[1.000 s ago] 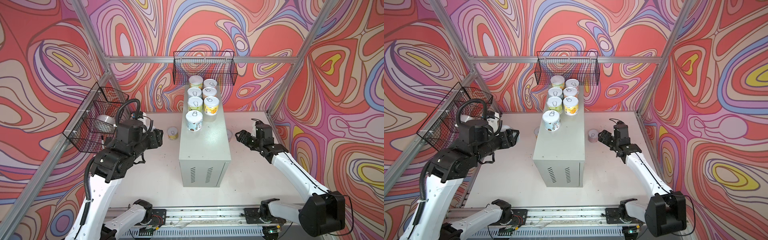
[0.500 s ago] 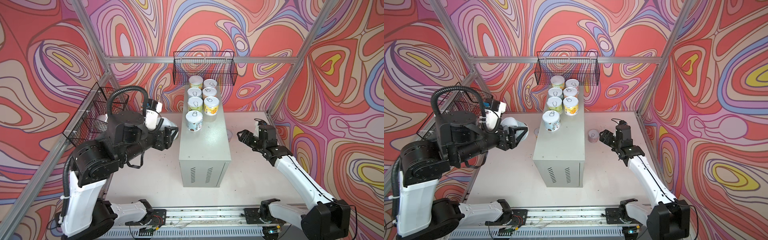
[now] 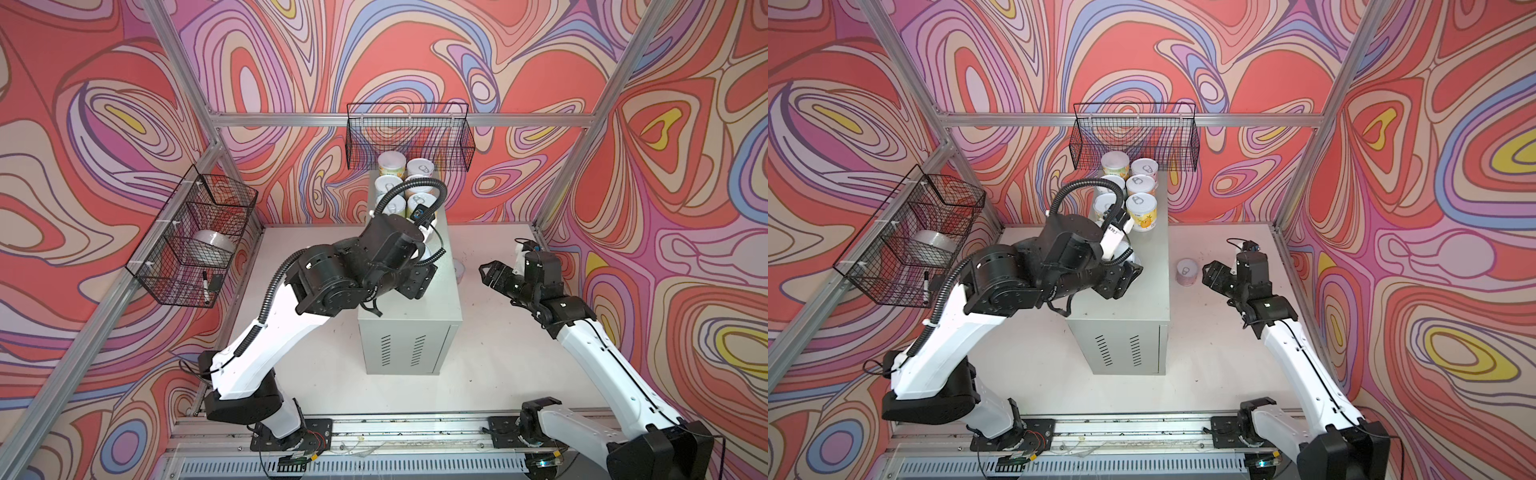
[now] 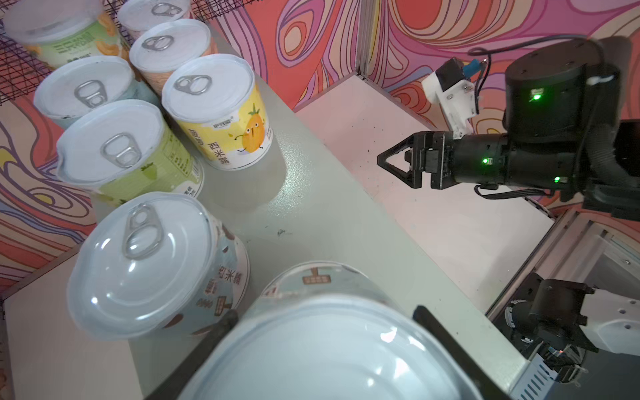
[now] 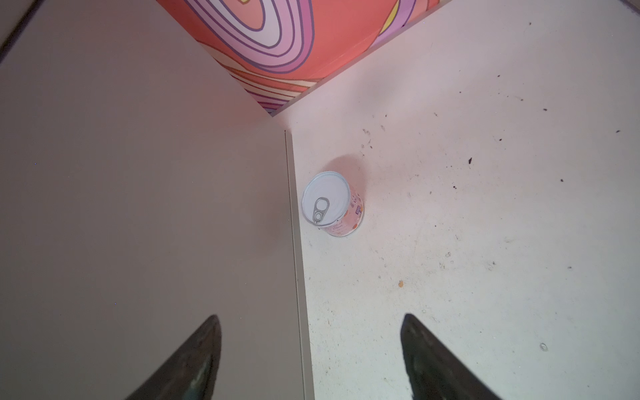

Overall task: Place and organize the canned foods onto the counter
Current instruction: 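Carry the blue-labelled can over the box top toward the white-lidded can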

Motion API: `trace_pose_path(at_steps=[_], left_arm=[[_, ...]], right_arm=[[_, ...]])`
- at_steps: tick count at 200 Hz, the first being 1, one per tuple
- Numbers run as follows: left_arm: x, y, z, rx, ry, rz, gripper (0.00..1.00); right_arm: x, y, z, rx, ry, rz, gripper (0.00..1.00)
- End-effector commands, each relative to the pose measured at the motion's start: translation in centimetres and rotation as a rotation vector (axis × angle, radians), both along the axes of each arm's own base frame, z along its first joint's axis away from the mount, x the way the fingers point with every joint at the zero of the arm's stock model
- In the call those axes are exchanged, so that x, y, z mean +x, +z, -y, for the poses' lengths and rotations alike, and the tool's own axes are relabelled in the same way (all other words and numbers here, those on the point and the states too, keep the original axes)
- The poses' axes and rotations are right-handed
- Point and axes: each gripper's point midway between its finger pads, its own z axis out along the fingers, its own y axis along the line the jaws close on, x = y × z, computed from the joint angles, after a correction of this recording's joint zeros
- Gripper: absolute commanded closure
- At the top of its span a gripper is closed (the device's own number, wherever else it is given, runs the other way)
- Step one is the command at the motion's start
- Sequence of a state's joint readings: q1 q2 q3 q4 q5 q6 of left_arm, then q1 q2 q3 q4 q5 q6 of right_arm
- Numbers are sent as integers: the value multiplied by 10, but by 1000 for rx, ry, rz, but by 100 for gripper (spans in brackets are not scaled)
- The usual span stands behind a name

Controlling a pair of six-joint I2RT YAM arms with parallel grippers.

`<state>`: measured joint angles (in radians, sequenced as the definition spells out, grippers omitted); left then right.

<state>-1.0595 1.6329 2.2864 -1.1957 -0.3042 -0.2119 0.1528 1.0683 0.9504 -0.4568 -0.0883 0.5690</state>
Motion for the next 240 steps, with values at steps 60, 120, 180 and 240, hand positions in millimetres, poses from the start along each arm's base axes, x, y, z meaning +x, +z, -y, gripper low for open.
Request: trace_pose_path(at_steps=[60,120,180,240], left_arm=[[21,-2,14,61,30,65,100],[30,-16,9,129,74,71,100],[43,-38,6,131,101,16,100],[49,-45,18,103,73,-21,54]], right_arm=[[-14,38,9,-43,-15,65,17],[-19,43,6,-28,0,77,17],[-19,38,0,-2,23,68,18],[-19,45,-5,18,48,76,15]])
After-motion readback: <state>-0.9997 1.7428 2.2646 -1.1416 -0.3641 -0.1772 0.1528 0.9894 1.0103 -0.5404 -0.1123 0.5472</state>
